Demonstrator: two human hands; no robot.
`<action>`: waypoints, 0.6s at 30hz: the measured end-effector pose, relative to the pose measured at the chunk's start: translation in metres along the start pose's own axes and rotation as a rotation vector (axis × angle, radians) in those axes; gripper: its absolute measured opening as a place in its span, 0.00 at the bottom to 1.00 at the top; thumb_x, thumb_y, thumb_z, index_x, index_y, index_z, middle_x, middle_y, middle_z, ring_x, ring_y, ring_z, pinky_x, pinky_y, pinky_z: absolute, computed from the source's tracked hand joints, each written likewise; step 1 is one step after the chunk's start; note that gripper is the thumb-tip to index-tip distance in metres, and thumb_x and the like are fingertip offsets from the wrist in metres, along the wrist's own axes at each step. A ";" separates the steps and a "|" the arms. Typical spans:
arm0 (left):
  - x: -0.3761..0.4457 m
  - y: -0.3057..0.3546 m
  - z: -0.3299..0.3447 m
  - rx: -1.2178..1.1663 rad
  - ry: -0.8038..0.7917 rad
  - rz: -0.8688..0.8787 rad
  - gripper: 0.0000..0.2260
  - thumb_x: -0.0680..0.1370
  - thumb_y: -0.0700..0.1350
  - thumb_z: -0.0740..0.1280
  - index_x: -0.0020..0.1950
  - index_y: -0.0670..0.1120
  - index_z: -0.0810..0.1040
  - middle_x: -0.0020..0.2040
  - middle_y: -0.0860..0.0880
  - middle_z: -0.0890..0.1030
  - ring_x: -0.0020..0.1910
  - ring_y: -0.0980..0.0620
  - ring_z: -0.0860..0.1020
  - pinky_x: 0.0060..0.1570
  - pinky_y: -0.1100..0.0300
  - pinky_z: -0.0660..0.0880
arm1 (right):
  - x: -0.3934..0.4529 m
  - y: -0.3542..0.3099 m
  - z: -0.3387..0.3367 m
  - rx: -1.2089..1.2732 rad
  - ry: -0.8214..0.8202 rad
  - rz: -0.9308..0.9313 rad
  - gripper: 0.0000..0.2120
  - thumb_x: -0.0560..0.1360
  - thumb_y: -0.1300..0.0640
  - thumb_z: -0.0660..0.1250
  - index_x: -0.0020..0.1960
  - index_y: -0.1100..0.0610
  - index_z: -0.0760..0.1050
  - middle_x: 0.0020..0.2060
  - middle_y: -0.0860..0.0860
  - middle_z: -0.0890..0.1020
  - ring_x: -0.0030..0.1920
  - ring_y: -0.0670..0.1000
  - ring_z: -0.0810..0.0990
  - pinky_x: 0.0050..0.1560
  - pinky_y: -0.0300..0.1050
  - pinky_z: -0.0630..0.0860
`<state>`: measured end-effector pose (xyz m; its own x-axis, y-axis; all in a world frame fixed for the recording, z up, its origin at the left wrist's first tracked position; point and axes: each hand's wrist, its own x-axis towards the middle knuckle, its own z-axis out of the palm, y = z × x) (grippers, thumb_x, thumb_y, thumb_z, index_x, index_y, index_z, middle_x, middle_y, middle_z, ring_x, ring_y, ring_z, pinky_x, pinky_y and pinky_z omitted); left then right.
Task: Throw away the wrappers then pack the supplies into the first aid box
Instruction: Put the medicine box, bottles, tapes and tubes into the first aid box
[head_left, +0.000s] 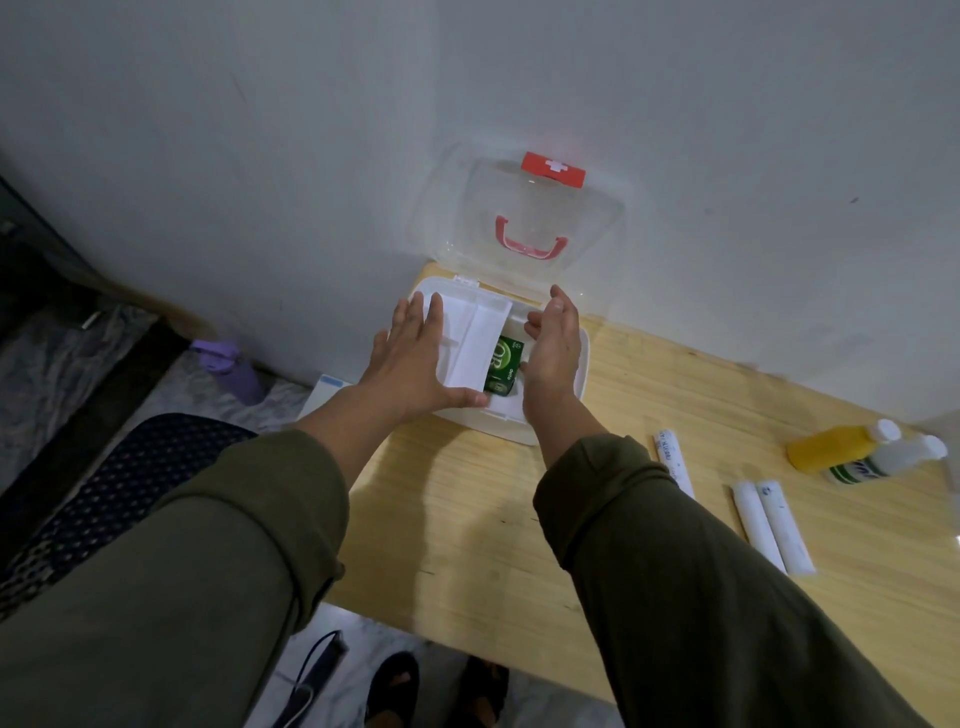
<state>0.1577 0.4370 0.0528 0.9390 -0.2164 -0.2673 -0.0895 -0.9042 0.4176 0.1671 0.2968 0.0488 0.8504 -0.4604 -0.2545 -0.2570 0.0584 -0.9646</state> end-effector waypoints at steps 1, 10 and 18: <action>0.000 0.000 0.000 0.000 0.000 0.000 0.56 0.65 0.65 0.70 0.76 0.46 0.35 0.78 0.45 0.38 0.77 0.44 0.38 0.73 0.43 0.46 | 0.001 0.000 -0.002 0.017 0.016 0.016 0.18 0.82 0.46 0.48 0.69 0.46 0.65 0.66 0.53 0.72 0.64 0.51 0.72 0.66 0.56 0.69; 0.000 0.002 -0.003 -0.019 -0.012 -0.012 0.56 0.65 0.65 0.70 0.76 0.46 0.35 0.78 0.45 0.38 0.77 0.45 0.37 0.74 0.42 0.47 | -0.004 -0.005 -0.008 -0.032 -0.002 0.002 0.18 0.81 0.47 0.52 0.67 0.52 0.69 0.60 0.52 0.75 0.55 0.48 0.75 0.53 0.41 0.71; -0.009 0.027 -0.017 -0.047 0.073 0.075 0.47 0.71 0.62 0.68 0.77 0.48 0.40 0.78 0.47 0.41 0.77 0.47 0.38 0.74 0.43 0.44 | -0.015 -0.042 -0.056 -0.602 -0.076 -0.401 0.22 0.76 0.53 0.64 0.69 0.49 0.68 0.64 0.52 0.72 0.63 0.50 0.72 0.61 0.39 0.66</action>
<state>0.1521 0.4211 0.0812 0.9522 -0.2538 -0.1701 -0.1464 -0.8678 0.4749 0.1393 0.2520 0.0969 0.9561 -0.2800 0.0860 -0.1080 -0.6099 -0.7851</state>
